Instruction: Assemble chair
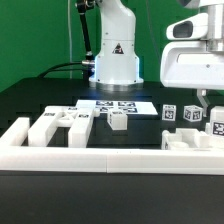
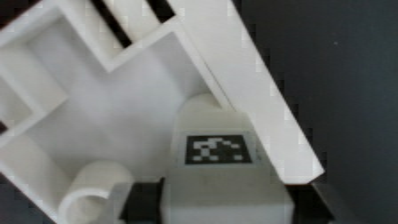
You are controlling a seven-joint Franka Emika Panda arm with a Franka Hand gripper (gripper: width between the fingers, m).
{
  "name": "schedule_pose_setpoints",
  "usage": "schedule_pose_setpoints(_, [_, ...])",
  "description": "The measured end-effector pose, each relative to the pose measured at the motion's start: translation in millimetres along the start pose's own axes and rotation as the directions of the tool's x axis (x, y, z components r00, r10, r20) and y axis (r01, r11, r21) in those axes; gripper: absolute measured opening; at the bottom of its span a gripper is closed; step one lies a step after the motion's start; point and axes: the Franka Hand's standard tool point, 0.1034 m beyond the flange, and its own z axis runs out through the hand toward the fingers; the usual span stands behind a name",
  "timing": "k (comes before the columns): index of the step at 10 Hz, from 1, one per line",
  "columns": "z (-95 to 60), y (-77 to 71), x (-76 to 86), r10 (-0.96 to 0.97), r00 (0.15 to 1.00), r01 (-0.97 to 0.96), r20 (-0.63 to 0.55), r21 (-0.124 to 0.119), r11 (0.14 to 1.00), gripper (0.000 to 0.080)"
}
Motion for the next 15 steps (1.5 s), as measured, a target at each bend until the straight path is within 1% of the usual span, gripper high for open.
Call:
schedule_pose_setpoints(2, [0.0,0.0,0.3,0.054,0.999,-0.054,0.0,0.002,0.999,0.029])
schedule_pose_setpoints(4, [-0.1,-0.2,0.3,-0.004,1.0,0.004,-0.001,0.003,1.0,0.029])
schedule_pose_setpoints(5, [-0.3,-1.2,0.1,-0.029,1.0,0.029,-0.003,0.004,1.0,0.0449])
schedule_pose_setpoints(6, [-0.3,-2.1,-0.8,-0.063,0.998,0.063,-0.004,0.004,0.998,0.0574])
schedule_pose_setpoints(7, [-0.2,-2.2,-0.9,-0.168,0.986,0.168,-0.005,0.002,0.986,0.0634])
schedule_pose_setpoints(10, [-0.1,-1.1,0.2,-0.392,0.92,0.392,-0.005,0.001,0.92,0.0645])
schedule_pose_setpoints(12, [-0.9,-2.5,-0.8,-0.563,0.826,0.563,-0.007,-0.004,0.826,0.0649])
schedule_pose_setpoints(13, [-1.3,-3.7,-1.0,-0.644,0.765,0.644,-0.01,-0.008,0.765,0.0649])
schedule_pose_setpoints(14, [-1.5,-3.8,-0.5,-0.711,0.703,0.711,-0.011,-0.008,0.703,0.0649])
schedule_pose_setpoints(15, [-1.5,-3.6,-0.3,-0.747,0.665,0.747,-0.011,-0.009,0.665,0.0649])
